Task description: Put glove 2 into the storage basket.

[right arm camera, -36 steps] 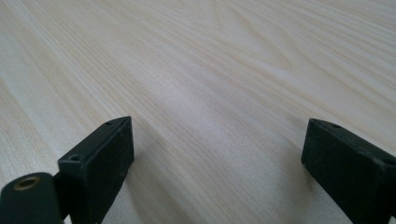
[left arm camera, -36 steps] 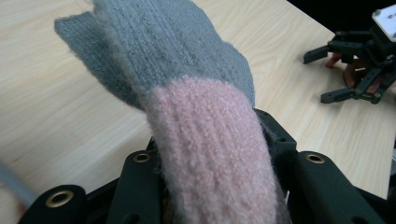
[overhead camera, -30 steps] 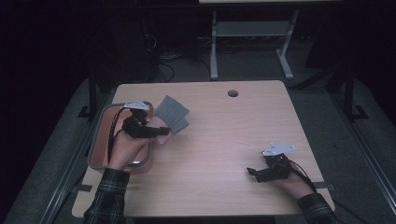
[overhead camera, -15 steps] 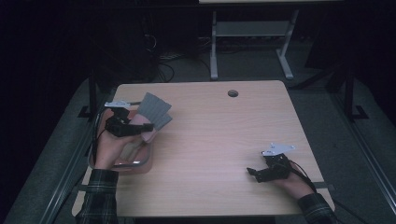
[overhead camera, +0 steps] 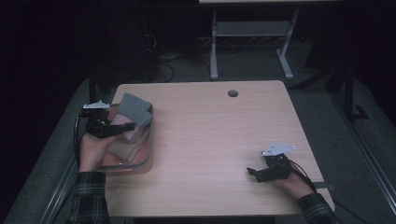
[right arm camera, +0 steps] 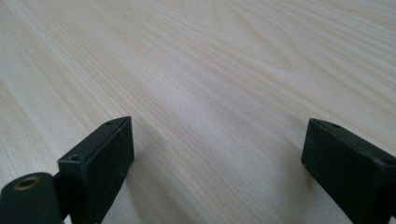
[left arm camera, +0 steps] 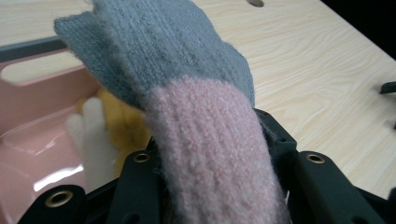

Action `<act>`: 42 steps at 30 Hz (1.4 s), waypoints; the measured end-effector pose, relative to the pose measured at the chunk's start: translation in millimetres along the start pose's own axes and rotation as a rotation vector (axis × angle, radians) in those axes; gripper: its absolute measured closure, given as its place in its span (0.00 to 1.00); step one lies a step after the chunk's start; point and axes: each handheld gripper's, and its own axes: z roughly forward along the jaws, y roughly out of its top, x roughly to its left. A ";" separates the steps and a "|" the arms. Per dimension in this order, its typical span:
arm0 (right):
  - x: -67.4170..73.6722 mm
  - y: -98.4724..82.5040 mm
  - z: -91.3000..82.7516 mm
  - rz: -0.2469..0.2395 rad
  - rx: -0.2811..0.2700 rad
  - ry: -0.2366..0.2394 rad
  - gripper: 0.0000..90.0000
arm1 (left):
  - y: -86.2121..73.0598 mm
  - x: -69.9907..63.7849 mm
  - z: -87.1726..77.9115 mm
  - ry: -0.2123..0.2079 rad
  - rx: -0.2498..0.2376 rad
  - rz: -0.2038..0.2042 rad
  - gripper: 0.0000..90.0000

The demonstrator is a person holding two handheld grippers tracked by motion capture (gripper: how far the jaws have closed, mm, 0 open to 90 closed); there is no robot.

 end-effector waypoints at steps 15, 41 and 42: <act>0.0 0.0 0.0 0.000 0.000 0.000 0.10 | -14.9 13.2 13.3 0.033 0.073 -0.036 0.64; 0.0 0.0 0.0 0.000 0.000 0.000 0.10 | -22.6 25.1 16.5 0.141 0.065 -0.058 0.23; 0.0 0.0 0.0 0.000 0.000 0.000 0.10 | -22.1 25.1 15.4 0.146 0.060 -0.058 0.23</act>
